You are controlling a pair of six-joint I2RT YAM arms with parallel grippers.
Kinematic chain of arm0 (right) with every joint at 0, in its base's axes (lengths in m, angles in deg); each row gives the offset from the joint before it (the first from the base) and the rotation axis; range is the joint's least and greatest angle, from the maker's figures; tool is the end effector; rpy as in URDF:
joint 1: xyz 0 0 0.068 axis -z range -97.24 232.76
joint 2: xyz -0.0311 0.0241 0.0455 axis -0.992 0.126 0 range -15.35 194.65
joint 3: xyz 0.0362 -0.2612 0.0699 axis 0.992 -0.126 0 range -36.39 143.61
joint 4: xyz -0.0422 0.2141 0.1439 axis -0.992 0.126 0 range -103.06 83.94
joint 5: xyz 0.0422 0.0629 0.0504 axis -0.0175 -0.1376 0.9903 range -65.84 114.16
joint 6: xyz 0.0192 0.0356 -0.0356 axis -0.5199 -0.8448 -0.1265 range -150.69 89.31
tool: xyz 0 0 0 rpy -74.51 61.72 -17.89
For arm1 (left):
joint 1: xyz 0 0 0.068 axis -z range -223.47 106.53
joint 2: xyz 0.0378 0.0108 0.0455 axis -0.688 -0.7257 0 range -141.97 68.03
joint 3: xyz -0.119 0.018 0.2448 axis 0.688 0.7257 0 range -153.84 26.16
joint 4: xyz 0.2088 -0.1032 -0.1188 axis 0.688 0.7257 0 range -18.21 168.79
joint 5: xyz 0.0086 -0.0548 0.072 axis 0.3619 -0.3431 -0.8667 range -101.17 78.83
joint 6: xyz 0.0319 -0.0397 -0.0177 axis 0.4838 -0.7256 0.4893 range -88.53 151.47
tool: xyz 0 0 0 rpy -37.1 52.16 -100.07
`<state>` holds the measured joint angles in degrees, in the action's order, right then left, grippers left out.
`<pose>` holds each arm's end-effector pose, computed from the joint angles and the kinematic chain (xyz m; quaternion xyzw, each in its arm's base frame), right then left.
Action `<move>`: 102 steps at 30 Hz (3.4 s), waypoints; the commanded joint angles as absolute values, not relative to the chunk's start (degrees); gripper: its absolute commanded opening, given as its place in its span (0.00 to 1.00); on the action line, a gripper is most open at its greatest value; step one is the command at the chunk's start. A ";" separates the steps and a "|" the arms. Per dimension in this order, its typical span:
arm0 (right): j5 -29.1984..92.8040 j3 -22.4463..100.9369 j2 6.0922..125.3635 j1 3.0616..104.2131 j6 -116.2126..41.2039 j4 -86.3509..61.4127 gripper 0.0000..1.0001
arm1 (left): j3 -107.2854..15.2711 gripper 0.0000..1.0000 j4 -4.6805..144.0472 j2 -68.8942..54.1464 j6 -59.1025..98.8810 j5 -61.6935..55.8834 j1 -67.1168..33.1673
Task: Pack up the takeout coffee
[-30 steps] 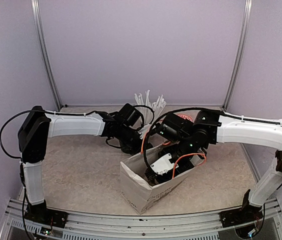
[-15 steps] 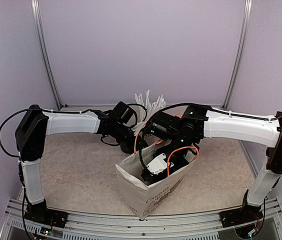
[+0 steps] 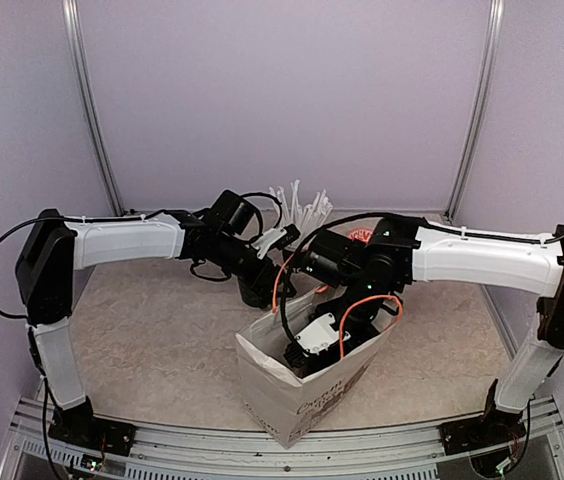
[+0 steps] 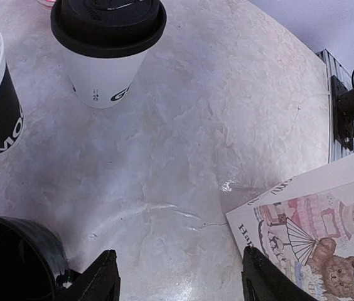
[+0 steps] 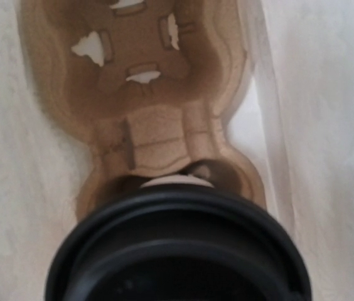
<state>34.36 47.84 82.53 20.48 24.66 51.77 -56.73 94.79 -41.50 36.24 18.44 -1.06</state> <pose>0.1480 0.2952 0.2686 -0.8524 0.5055 0.0943 0.0943 0.2998 -0.2977 0.2261 0.4440 0.7963 -0.3346 0.2383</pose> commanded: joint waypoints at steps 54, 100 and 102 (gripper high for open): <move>36.16 61.69 84.49 20.27 15.19 57.65 0.88 | -50.48 0.78 101.57 -3.63 28.98 17.91 0.22; 35.12 64.10 81.94 20.27 15.28 57.45 0.89 | -56.47 0.60 99.62 -12.35 27.80 20.66 0.38; 34.65 64.23 81.86 20.27 15.32 57.38 0.89 | -54.31 0.66 99.12 -9.45 28.37 20.35 0.45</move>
<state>34.45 62.35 82.99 20.42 15.68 57.09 -57.39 99.32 -15.32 27.39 21.28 0.58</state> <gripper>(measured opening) 0.892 0.619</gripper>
